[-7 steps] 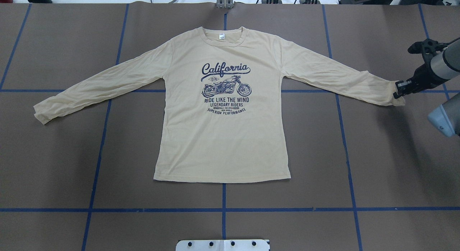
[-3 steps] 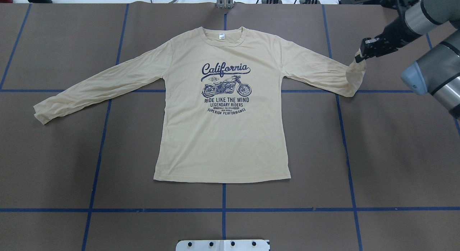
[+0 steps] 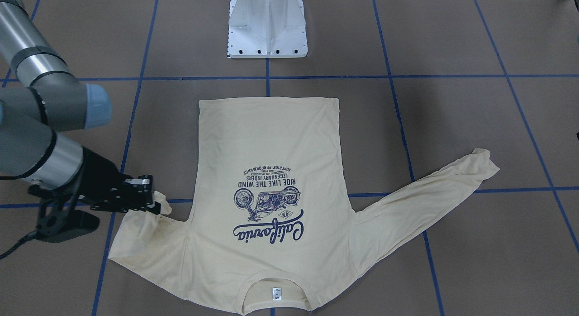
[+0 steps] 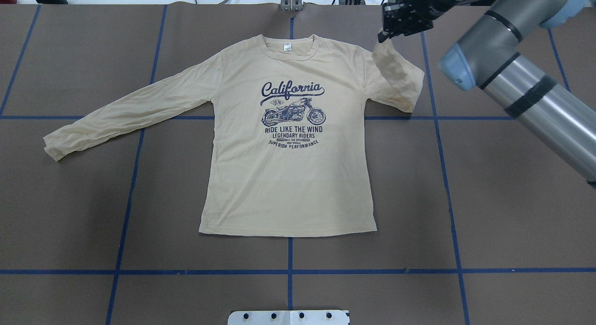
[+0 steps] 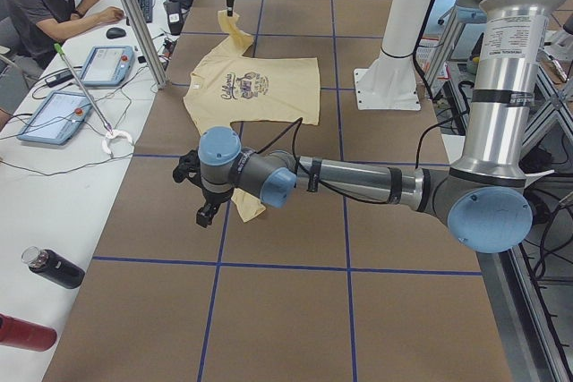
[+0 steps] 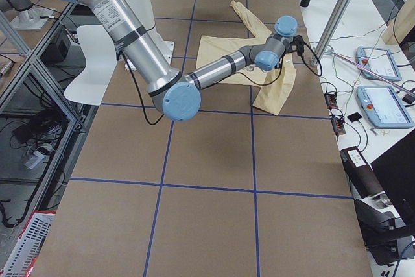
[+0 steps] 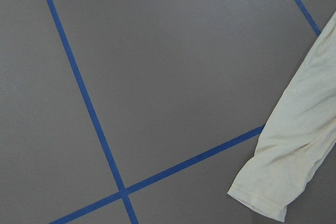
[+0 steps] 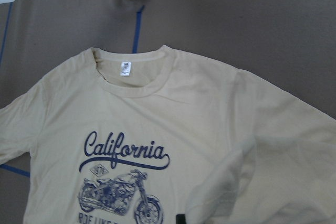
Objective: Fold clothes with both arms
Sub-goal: 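Lift the cuff with the right gripper and carry it toward the collar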
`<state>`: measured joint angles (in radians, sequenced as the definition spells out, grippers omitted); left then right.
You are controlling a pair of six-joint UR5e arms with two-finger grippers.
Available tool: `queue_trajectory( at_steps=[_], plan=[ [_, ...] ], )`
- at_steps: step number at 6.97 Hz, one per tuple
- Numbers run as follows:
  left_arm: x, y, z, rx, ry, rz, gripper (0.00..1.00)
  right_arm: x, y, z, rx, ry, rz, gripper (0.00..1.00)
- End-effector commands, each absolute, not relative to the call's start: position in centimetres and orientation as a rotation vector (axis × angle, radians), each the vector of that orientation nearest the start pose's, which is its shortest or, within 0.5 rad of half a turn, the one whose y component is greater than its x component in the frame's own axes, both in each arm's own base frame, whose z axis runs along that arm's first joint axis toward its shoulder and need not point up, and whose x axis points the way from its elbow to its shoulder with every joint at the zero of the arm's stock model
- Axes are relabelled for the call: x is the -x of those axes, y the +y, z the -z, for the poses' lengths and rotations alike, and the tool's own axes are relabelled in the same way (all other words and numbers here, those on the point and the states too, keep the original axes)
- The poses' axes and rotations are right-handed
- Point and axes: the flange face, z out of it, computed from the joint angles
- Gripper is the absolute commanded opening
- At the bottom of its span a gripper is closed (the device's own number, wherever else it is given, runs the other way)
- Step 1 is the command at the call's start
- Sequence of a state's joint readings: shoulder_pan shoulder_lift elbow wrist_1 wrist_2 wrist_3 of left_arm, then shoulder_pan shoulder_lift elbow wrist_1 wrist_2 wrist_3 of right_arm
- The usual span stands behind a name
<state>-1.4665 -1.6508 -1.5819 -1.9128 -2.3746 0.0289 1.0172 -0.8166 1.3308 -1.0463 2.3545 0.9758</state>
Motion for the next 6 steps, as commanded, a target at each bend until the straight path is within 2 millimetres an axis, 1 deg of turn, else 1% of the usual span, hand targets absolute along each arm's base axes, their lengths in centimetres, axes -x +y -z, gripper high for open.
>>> queue_trajectory(
  at_steps=[1,2,3,4,5,6],
  plan=[
    [0.5,-54.8,-58.2,-0.362,0.808,-0.292,1.0,42.5,-66.4,-12.6,-0.299,-1.184,0.075,0.0],
    [0.5,-54.8,-58.3,-0.358,0.808,-0.289,1.0,46.0,-66.9,-9.1,-0.329,-1.163,0.071,0.0],
    [0.5,-54.8,-58.6,-0.352,0.808,-0.287,1.0,49.2,-66.4,-8.3,-0.352,-1.131,0.065,0.0],
    [0.4,-54.9,-58.6,-0.352,0.809,-0.285,1.0,51.3,-65.4,-8.6,-0.367,-1.112,0.065,0.0],
    [0.4,-55.0,-58.6,-0.352,0.809,-0.285,1.0,52.4,-65.0,-9.2,-0.369,-1.097,0.063,0.0],
    [0.4,-55.1,-58.7,-0.351,0.809,-0.284,1.0,53.9,-64.6,-10.4,-0.369,-1.069,0.056,0.0]
  ],
)
